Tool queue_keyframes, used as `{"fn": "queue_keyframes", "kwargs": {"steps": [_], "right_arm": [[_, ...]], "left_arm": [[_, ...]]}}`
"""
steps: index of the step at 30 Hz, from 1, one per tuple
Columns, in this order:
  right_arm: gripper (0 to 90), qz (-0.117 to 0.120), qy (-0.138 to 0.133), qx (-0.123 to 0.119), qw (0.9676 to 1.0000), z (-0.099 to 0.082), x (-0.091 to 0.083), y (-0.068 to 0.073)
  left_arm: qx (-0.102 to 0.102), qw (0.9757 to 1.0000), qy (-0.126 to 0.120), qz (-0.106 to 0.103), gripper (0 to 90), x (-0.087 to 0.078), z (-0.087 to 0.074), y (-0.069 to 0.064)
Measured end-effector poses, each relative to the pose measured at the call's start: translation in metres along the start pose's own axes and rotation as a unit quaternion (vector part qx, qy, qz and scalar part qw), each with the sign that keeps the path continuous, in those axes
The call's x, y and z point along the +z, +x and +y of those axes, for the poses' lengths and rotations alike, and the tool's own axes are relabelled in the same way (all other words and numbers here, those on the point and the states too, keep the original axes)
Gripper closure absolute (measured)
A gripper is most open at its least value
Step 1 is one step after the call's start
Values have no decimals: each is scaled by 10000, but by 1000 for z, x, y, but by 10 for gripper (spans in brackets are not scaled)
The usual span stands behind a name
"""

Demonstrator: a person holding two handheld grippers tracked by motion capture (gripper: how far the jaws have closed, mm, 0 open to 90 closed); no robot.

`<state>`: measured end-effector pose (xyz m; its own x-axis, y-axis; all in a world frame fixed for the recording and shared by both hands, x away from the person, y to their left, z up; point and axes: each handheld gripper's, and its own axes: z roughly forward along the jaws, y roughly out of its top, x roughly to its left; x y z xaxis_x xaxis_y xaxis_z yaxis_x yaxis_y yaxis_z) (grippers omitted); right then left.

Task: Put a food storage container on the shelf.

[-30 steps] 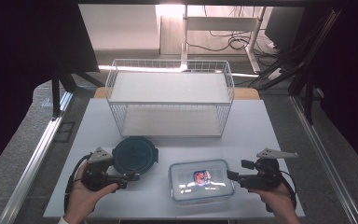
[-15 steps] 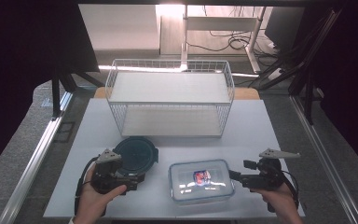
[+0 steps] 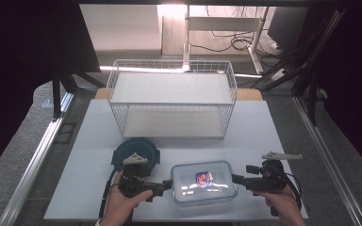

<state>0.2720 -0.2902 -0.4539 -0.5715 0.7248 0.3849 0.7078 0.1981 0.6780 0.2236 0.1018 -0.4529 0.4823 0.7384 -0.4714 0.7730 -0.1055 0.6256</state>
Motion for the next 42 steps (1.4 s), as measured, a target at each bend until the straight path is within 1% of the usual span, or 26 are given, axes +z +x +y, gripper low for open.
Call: {"fn": "queue_keyframes", "kwargs": {"steps": [1,6,8,11,13,15,19,22,24,27,28,30,33,35,39,42], "right_arm": [[113,6,27,11,10000,0,2,-1],[110,155,46,120,9998,-1,6,-3],[110,177,113,126,9997,-1,9,-3],[109,183,182,105,9996,0,12,-2],[109,198,205,114,9995,0,13,-2],[109,221,206,120,9995,1,15,-1],[110,249,280,99,9992,2,22,0],[110,289,352,82,9989,0,26,-1],[111,313,336,112,9989,1,26,-2],[117,369,246,198,9988,2,27,-3],[117,419,253,215,9986,2,27,-2],[117,436,289,221,9984,-1,28,-2],[117,488,303,287,9979,-5,29,-2],[118,515,323,295,9977,-6,31,-3],[118,568,389,314,9971,-6,36,-4],[118,716,432,378,9958,-6,40,-6]], "left_arm": [[-77,10000,24,-49,49,3,-1,0],[-356,9993,31,-80,59,11,-3,2],[-396,9992,39,-69,62,13,-4,5],[-445,9990,-33,-71,76,16,-5,8],[-511,9986,-57,-117,84,20,-5,8],[-484,9987,-10,-178,93,25,-5,7],[-455,9989,10,-88,97,29,-5,5],[-526,9986,59,-70,86,35,-7,4],[-612,9980,114,-103,66,40,-8,2],[-617,9979,172,-63,52,47,-8,-1],[-642,9977,193,-74,52,48,-8,-1],[-698,9971,233,-173,53,51,-10,-2],[-681,9972,248,-198,57,54,-11,-3],[-722,9969,216,-228,66,54,-12,-3],[-885,9954,231,-298,72,59,-14,0],[-1006,9941,231,-348,77,61,-16,3]]}}
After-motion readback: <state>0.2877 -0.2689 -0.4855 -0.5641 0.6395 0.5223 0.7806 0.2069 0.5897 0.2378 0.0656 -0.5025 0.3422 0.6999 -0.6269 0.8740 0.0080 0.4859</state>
